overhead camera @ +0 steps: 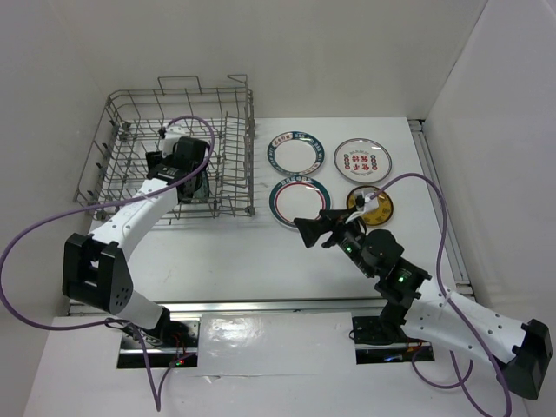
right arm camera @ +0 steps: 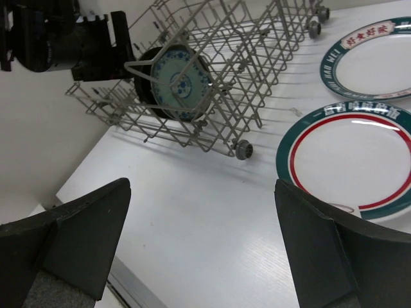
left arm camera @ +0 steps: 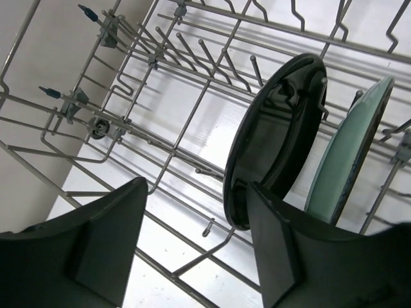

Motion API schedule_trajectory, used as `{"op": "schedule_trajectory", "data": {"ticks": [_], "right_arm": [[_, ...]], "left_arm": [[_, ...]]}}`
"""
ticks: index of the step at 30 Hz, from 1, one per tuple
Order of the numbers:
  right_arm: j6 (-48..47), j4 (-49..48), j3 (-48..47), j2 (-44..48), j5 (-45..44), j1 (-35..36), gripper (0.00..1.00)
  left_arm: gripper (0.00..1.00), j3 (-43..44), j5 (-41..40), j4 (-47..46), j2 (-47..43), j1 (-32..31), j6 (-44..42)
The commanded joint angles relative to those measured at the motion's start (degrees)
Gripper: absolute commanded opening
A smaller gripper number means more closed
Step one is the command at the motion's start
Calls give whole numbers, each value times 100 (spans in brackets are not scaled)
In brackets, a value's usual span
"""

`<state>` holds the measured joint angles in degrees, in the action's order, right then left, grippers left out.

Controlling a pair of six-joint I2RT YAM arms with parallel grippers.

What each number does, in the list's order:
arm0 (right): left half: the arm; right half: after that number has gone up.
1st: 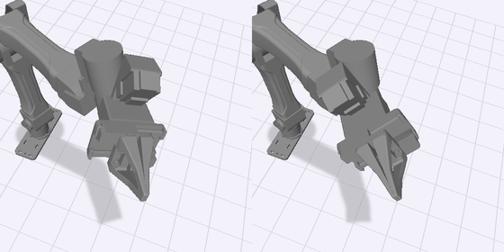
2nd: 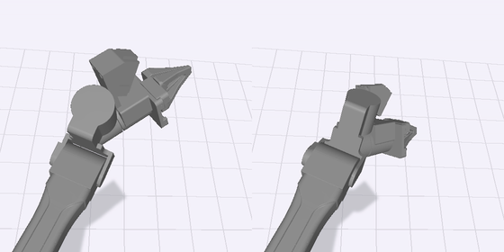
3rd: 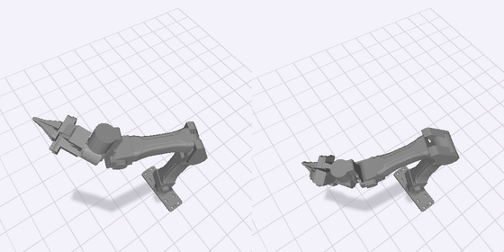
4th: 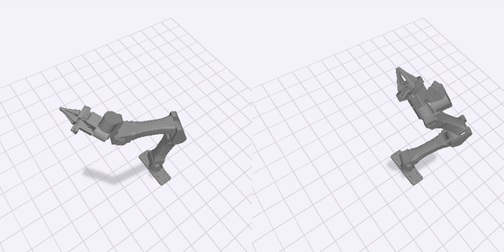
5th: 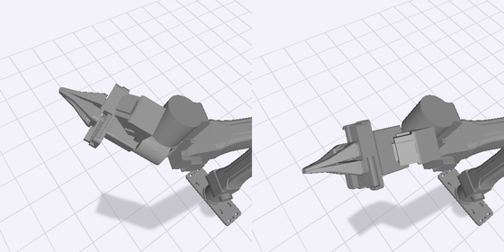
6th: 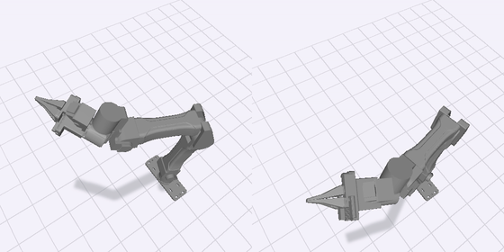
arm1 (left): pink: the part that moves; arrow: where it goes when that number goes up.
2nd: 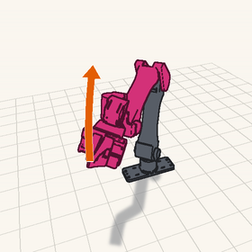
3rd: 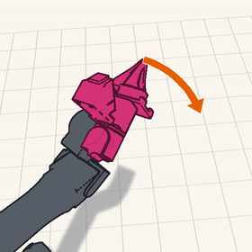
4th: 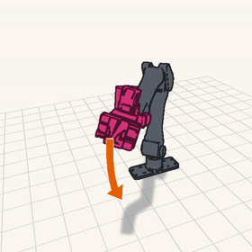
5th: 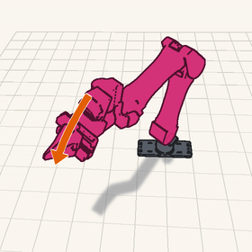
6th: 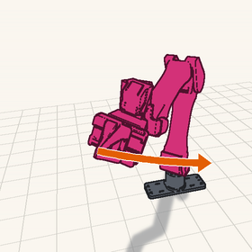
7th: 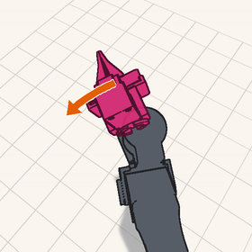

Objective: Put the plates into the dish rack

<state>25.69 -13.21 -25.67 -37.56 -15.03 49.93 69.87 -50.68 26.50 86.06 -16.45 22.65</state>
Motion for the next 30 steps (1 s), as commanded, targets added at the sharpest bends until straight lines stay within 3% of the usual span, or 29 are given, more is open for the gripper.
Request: {"op": "schedule_trajectory", "data": {"ticks": [1,4,6,8,9,11,12,14,23,30], "right_arm": [[76,99,-104,-58,-491,-36,100],[575,722,-438,-382,-1501,-97,100],[1320,1687,-631,-646,-2159,-474,100],[1825,1788,-580,-700,-1717,-1061,100],[1947,1691,-484,-770,-1323,-1882,100],[2159,1481,-221,-910,162,-2809,100],[2255,1410,-167,-1059,541,-3553,100],[2317,1173,123,-1060,1106,-4251,100],[2844,1295,704,-1262,1397,-5661,94],[3205,1128,976,-1613,1046,-5714,92]], "left_arm": [[79,168,22,39,-124,-8,133],[88,299,233,214,-458,-8,291],[97,300,426,268,-747,-8,353],[100,300,812,268,-1299,-8,354],[100,300,996,181,-1503,-8,293],[100,185,1629,-117,-2072,-8,135],[100,98,1857,-215,-2241,-8,134],[100,45,2657,-416,-2653,-8,3],[100,-324,5828,-1366,-3605,-8,-112],[100,-430,6201,-1508,-3728,-8,-112]]}}
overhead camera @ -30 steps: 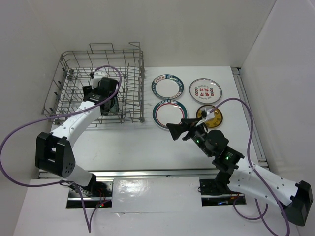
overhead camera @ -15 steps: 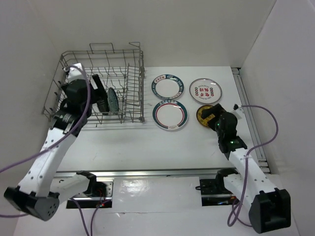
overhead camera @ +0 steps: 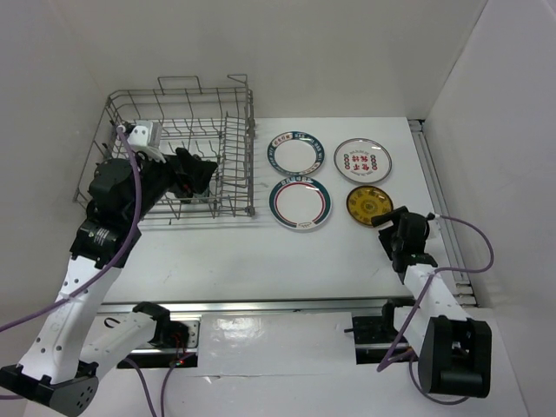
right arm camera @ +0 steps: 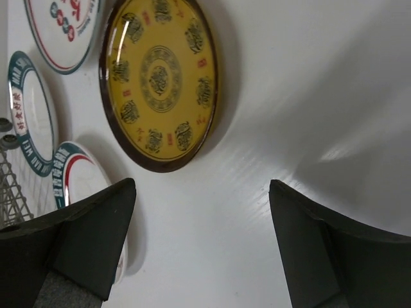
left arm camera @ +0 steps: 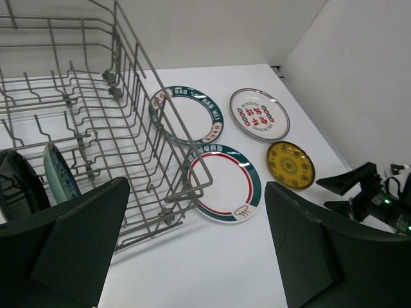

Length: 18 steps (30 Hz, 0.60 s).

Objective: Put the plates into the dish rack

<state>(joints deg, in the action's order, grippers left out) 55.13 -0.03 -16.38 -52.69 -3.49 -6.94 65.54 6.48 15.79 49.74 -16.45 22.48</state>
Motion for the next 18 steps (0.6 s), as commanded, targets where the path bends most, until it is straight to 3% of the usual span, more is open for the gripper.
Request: {"op": "schedule_trajectory", "data": {"ticks": [1,10,18], "right_arm": [[261,-347,100,-232,-108,25,91],[261,-945,100,-1059,-557,26,75],[261,-1447,47,-1920,-618,-27,70]], "left_arm": [[100,3,486,-437,-96,-8,-95],[100,3,538,-437,-148,-8,-95],[100,3,380,-437,-201,-8,-95]]}}
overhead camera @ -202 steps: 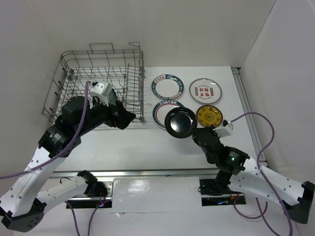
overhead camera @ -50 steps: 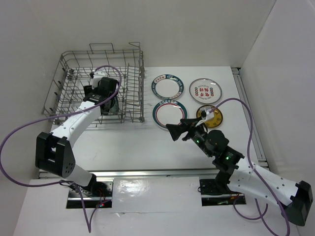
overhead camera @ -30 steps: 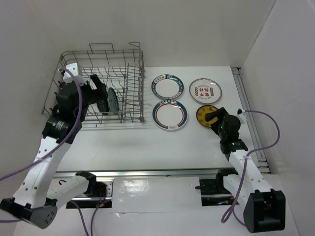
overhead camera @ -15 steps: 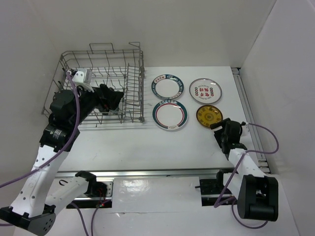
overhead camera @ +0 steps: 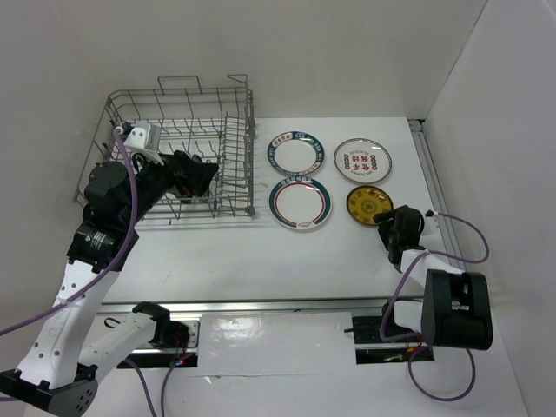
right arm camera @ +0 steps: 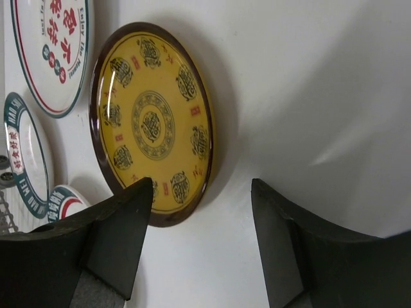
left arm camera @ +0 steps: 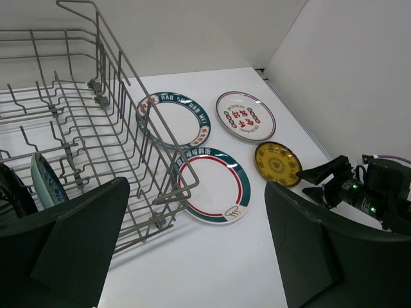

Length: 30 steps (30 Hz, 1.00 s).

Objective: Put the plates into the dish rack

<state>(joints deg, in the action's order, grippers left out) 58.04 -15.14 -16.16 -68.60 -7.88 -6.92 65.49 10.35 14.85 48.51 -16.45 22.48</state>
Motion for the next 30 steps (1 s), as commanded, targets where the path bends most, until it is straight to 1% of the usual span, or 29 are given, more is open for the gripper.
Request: {"op": "schedule_trajectory", "data": {"ticks": [1,5,6,8,9,10,12,13,17,18,19,21,25,26,28,29,30], "right_arm": [[23,63,-27,-399,-231,-29,70],[23,-94,-27,-637,-284,-29,61],[75,-95,-27,-733,-284,-29,51],[76,-95,-27,-874,-284,-29,43],[76,-95,-27,-875,-223,-29,37],[76,-95,-27,-927,-223,-29,29],[129,-34,-27,-927,-170,-29,24],[181,-33,-27,-927,-170,-29,19],[234,107,43,-787,-240,-90,11],[234,186,43,-734,-240,-90,3],[286,273,-9,-682,-240,-90,0],[339,414,-62,-681,-240,-143,0],[480,565,-62,-182,84,-143,0],[558,564,33,203,233,-143,0],[691,485,200,687,348,-143,0],[743,416,201,1212,348,-91,0],[744,363,253,1487,401,-90,0]], "left_arm": [[100,7,-7,-343,-79,-8,-95],[100,7,-68,-343,-131,-8,-95],[100,-45,-68,-343,-131,-8,-95],[100,-46,-147,-343,-131,-8,-95],[100,-46,-199,-343,-131,-8,-95],[100,-46,-200,-343,-131,-8,-95],[100,-46,-200,-343,-131,-8,-95],[100,-46,-200,-343,-131,-8,-95],[100,-46,-200,-343,-131,-8,-95],[100,-46,-200,-343,-131,-8,-95],[100,-46,-200,-343,-131,-8,-95],[100,-46,-200,-343,-131,-8,-95],[100,-46,-78,-343,-131,-8,-95],[100,-46,-77,-343,-71,-8,-95],[100,-46,89,-290,0,-8,-95],[100,7,160,-290,79,-8,-95],[100,7,273,-290,80,-8,-95]]}}
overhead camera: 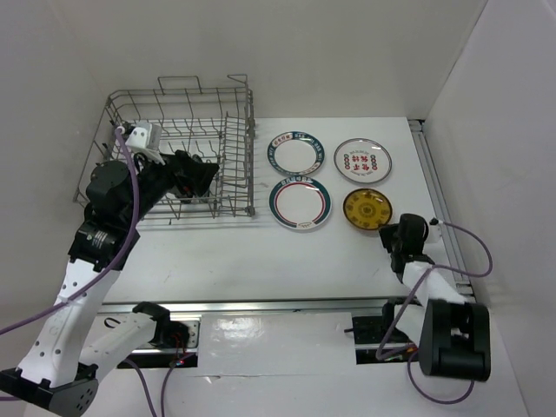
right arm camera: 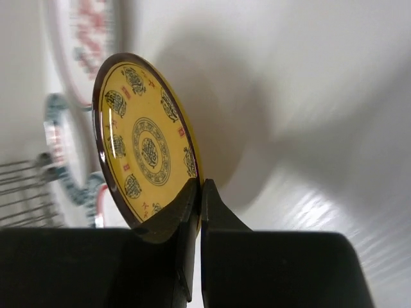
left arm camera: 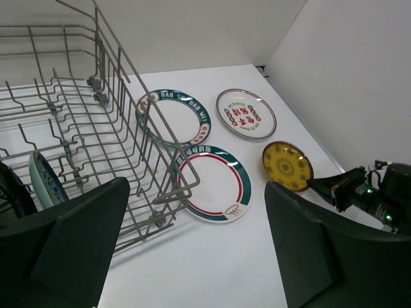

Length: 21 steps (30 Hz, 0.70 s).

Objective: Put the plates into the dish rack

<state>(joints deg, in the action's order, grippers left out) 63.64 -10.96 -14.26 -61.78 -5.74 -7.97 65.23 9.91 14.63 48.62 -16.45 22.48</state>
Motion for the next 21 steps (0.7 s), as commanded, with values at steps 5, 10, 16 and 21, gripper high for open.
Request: {"op": "schedule_trajectory", "data": {"ticks": [5,10,16,21], "right_arm": [[-123,-151,-182,2019,336,217,0],[-1420,-1880,-551,1627,2342,891,0],[-3092,-2121,-1500,1318,1884,3244,0],[-3674,-2260,-1991,800,1664,4109,0]], "left_arm": [[100,94,538,-268,244,-8,-95],[100,200,1055,-268,516,-8,37],[100,305,1698,-268,860,-8,37],[100,358,1804,-154,1071,-8,-86]]}}
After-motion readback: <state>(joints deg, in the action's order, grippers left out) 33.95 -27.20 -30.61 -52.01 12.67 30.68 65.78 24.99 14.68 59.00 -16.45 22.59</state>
